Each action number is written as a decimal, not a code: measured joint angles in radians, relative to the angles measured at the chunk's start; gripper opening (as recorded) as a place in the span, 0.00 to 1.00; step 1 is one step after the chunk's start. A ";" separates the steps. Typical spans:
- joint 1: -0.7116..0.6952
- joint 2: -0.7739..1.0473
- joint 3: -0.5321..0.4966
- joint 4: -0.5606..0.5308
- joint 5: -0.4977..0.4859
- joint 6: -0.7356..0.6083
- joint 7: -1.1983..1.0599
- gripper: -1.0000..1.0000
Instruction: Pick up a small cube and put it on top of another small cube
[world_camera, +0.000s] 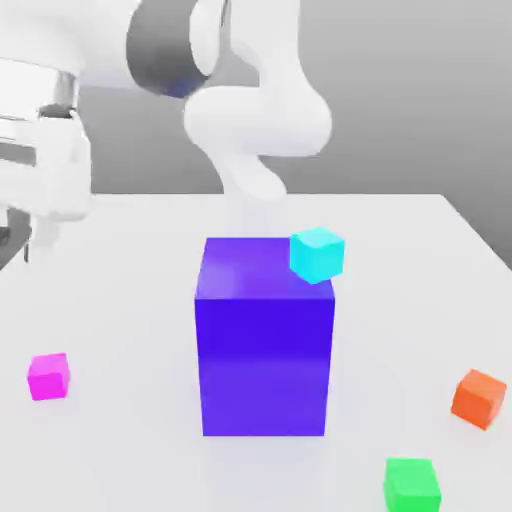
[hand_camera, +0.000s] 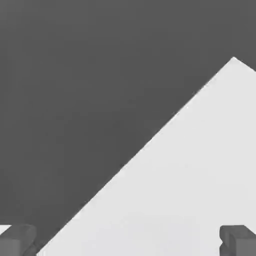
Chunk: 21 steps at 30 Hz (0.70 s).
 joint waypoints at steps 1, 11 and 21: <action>-0.015 0.036 -0.016 -0.014 0.007 0.019 0.016 0.50; -0.218 0.407 -0.007 -0.092 0.211 0.234 0.025 0.50; -0.281 0.516 0.066 -0.070 0.265 0.322 -0.016 0.00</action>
